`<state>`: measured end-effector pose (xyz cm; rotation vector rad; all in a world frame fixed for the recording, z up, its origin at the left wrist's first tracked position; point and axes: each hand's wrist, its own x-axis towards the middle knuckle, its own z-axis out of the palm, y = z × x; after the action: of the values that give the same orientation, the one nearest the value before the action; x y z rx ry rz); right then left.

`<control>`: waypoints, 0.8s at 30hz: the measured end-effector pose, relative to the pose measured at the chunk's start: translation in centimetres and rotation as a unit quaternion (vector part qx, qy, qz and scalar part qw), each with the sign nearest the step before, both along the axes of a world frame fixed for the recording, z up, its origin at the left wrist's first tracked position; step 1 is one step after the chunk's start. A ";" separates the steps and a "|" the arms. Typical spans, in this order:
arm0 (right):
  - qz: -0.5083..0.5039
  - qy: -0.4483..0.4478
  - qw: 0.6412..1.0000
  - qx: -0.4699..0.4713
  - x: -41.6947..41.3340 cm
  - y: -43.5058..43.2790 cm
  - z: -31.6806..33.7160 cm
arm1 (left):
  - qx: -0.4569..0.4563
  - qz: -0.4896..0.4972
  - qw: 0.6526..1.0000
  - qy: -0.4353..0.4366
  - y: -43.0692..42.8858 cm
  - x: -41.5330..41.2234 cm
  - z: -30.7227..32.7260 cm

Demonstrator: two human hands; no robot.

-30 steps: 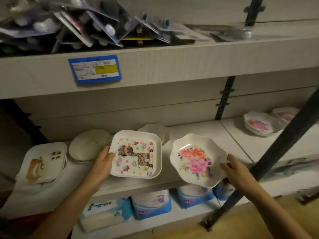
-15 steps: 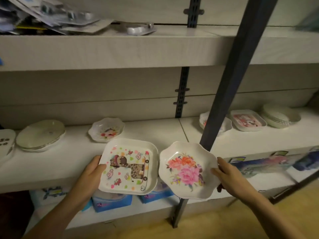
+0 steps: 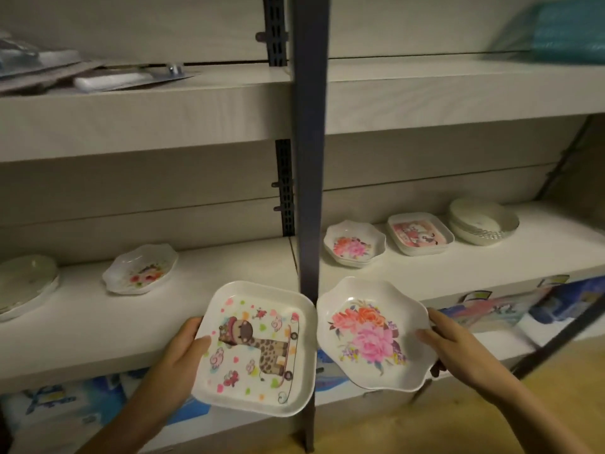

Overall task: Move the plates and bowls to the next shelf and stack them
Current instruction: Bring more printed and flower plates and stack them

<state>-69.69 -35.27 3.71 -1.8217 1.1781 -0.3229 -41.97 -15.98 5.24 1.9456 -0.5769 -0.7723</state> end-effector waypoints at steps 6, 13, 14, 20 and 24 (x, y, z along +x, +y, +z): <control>0.050 0.009 0.999 0.008 -3.9 -8.6 -0.3 | -0.014 0.088 0.996 0.012 -3.5 -7.0 -1.4; 0.078 0.013 0.997 0.016 -3.9 -17.5 0.0 | -0.001 0.174 0.985 -0.014 -8.1 -13.4 -1.6; 0.078 0.012 0.997 0.010 -3.3 -18.5 -0.2 | 0.007 0.174 0.984 -0.025 -8.6 -13.8 -1.5; 0.054 -0.024 0.998 0.006 1.6 -23.7 -2.6 | 0.012 0.178 0.983 -0.053 -11.8 -14.9 -1.3; 0.023 -0.030 0.999 0.032 5.8 -25.8 -4.6 | 0.001 0.182 0.981 -0.065 -13.9 -15.3 -0.8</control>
<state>-63.91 -61.11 -0.93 -1.7698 1.0915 -0.3084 -57.27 -29.84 4.43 2.0368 -0.2811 -0.4167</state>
